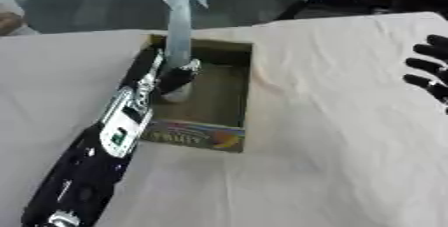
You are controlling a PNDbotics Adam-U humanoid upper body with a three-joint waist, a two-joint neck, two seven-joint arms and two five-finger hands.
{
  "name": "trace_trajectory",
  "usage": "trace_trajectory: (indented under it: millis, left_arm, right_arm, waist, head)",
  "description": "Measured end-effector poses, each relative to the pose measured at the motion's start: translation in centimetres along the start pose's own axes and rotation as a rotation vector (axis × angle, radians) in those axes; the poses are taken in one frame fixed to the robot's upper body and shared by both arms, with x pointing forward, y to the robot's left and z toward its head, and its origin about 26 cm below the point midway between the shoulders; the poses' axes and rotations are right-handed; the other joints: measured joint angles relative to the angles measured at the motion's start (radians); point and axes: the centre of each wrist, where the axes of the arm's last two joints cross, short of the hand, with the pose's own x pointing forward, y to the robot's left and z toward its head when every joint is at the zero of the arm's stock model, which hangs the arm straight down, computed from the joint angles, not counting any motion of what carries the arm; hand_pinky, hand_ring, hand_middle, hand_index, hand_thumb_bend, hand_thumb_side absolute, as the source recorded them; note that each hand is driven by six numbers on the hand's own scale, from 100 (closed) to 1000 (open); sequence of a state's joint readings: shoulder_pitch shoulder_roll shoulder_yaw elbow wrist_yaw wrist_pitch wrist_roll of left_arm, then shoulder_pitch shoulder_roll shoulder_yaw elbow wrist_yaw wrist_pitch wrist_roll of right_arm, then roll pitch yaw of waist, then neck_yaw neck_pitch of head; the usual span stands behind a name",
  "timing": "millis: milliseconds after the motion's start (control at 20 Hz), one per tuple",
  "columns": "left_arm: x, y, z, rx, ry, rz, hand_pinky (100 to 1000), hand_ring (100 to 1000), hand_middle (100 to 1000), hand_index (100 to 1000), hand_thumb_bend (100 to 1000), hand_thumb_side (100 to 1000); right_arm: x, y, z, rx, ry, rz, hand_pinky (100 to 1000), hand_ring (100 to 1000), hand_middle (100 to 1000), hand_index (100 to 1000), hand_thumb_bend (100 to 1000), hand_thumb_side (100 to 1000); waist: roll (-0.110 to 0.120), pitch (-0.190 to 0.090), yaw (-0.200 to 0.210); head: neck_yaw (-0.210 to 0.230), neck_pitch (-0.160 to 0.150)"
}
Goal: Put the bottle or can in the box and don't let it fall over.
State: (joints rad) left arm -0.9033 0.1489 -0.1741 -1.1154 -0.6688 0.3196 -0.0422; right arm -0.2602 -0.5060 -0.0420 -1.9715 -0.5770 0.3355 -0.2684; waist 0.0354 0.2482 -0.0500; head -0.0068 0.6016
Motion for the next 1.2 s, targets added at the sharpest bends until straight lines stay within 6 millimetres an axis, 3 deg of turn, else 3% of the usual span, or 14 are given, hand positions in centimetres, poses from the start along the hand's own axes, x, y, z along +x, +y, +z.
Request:
trace_trajectory:
  millis: [50, 100, 200, 300, 1150, 1200]
  left_arm:
    - [0.1, 0.1, 0.0, 0.005, 0.002, -0.004, 1000, 869, 805, 1000, 381, 1000]
    - [0.2, 0.2, 0.0, 0.010, 0.003, -0.006, 1000, 881, 825, 1000, 274, 970]
    - [0.4, 0.3, 0.0, 0.018, 0.002, -0.006, 1000, 881, 826, 1000, 195, 903]
    - [0.6, 0.4, 0.1, 0.022, -0.004, 0.003, 1000, 877, 820, 1000, 163, 882]
    - [-0.5, 3.7, 3.5, 0.041, -0.039, -0.012, 1000, 861, 795, 982, 100, 757]
    - [-0.7, 3.9, 3.7, 0.040, -0.035, -0.013, 1000, 859, 794, 982, 100, 752]
  right_arm:
    - [0.0, 0.0, 0.0, -0.011, 0.020, 0.001, 826, 844, 802, 830, 100, 1000]
    - [0.0, 0.0, 0.0, -0.017, 0.038, 0.001, 826, 844, 802, 830, 100, 1000]
    - [0.0, 0.1, 0.0, -0.022, 0.066, 0.001, 826, 844, 802, 830, 100, 1000]
    - [0.0, 0.1, 0.0, -0.025, 0.080, 0.000, 827, 844, 802, 830, 100, 1000]
    - [-0.2, -0.2, 0.3, -0.045, 0.103, 0.006, 826, 844, 801, 829, 100, 1000]
    - [-0.1, -0.3, 0.3, -0.050, 0.090, 0.005, 826, 844, 801, 829, 100, 470]
  waist:
    - [0.001, 0.000, 0.000]
    - [0.001, 0.000, 0.000]
    - [0.001, 0.000, 0.000]
    - [0.000, 0.000, 0.000]
    - [-0.002, 0.000, 0.020]
    - [-0.002, 0.000, 0.024]
  head:
    - [0.000, 0.000]
    - [0.000, 0.000]
    - [0.000, 0.000]
    - [0.000, 0.000]
    - [-0.025, 0.001]
    - [-0.027, 0.003]
